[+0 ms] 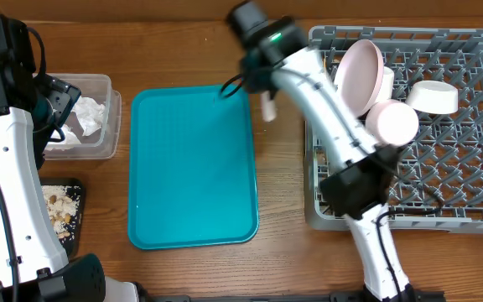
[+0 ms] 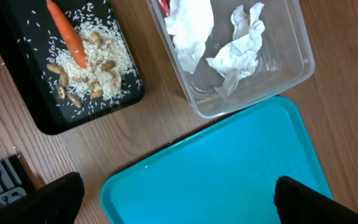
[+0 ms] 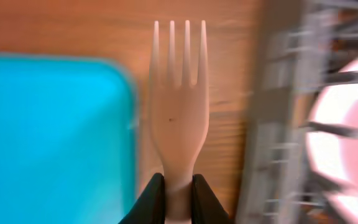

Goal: Sort waste into correct bins and load items into the dishwasher
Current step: 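Lift the white fork and carry it right to the dish rack, then lower the fork into the rack beside the plate and release it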

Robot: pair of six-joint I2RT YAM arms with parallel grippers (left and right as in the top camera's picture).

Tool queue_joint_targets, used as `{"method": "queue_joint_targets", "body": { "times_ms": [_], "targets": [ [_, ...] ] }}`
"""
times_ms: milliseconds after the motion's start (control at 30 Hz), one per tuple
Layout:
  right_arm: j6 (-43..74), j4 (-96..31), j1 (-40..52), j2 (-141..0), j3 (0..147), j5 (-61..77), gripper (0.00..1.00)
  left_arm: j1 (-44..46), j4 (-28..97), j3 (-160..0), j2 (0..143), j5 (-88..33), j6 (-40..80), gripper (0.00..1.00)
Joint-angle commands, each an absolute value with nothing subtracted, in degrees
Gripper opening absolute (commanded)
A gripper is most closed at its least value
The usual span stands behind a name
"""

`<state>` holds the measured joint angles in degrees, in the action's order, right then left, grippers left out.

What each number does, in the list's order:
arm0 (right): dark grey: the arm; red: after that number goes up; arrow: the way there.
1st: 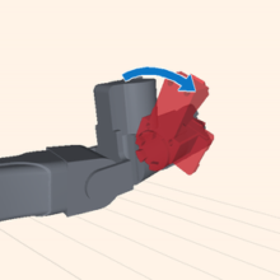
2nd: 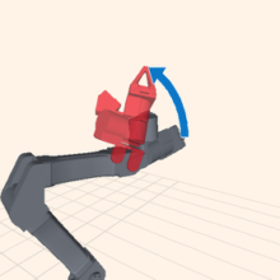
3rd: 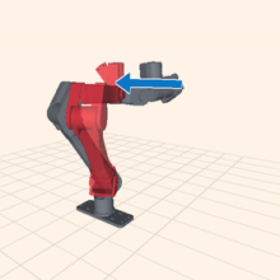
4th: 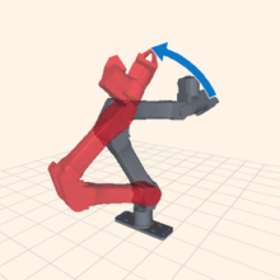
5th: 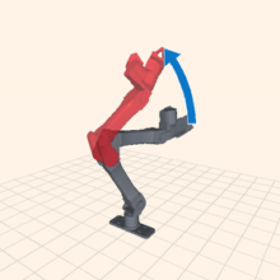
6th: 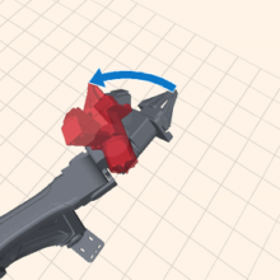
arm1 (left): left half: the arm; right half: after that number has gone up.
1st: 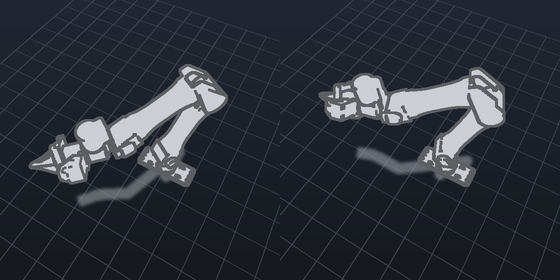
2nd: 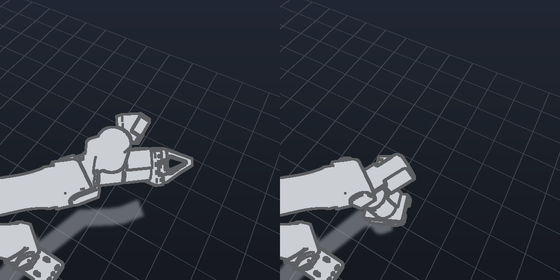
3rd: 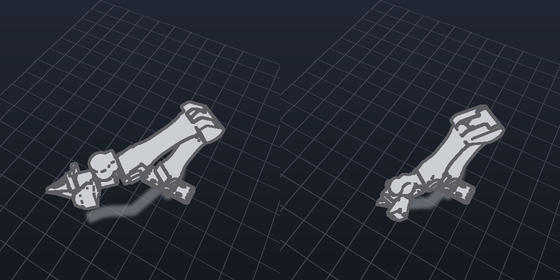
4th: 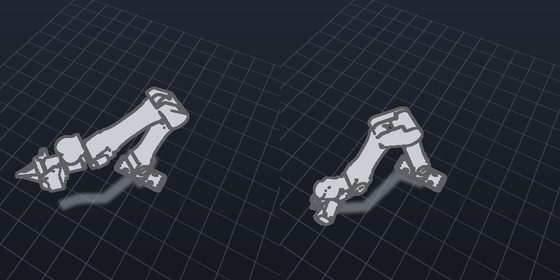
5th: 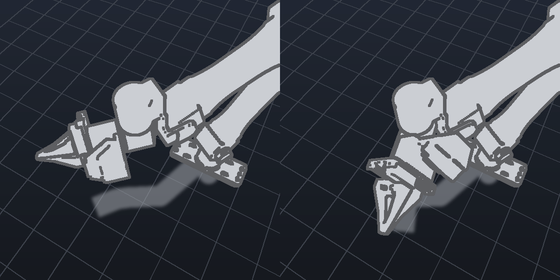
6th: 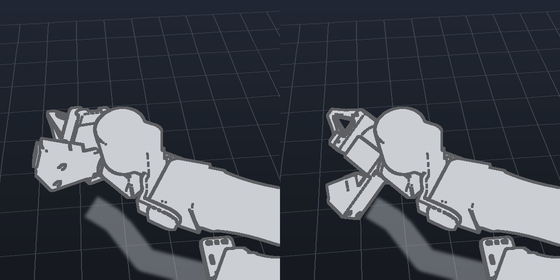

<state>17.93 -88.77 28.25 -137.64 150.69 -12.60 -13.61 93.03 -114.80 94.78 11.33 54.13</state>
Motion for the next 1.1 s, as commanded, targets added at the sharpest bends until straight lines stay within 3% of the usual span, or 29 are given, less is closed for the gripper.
{"method": "queue_joint_targets", "body": {
  "times_ms": [0,267,567,667,800,833,1033,1067],
  "targets": [
    [15.6,-89.8,20.1,-137.1,154.3,-14.2,0.04,-13.8,92.9,-115.2,95.1,11.5,55.3,1.0],
    [3.3,-89.2,6.2,-137.2,154.1,-1.0,0.05,-13.8,92.9,-115.2,95.1,11.5,55.3,1.0],
    [-0.5,-87.8,5.3,-137.5,153.9,5.3,0.06,-13.8,92.9,-115.2,95.1,11.5,55.3,1.0],
    [-0.4,-87.3,5.7,-137.5,152.7,5.3,0.17,-13.8,92.9,-115.2,95.1,11.5,55.3,1.0],
    [-0.4,-86.7,5.7,-137.5,150.4,5.3,0.23,-13.8,92.9,-115.2,95.1,11.5,55.3,1.0],
    [-0.4,-86.5,5.7,-137.5,149.8,5.3,0.3,-13.8,92.9,-115.2,95.1,11.5,55.3,1.0],
    [0.3,-86.8,6.0,-137.5,149.4,5.3,0.38,-13.8,92.9,-115.2,95.1,11.5,55.3,1.0],
    [1.4,-87.2,6.0,-137.5,149.4,5.3,0.43,-13.8,92.9,-115.2,95.1,11.5,55.3,1.0]
  ]
}}
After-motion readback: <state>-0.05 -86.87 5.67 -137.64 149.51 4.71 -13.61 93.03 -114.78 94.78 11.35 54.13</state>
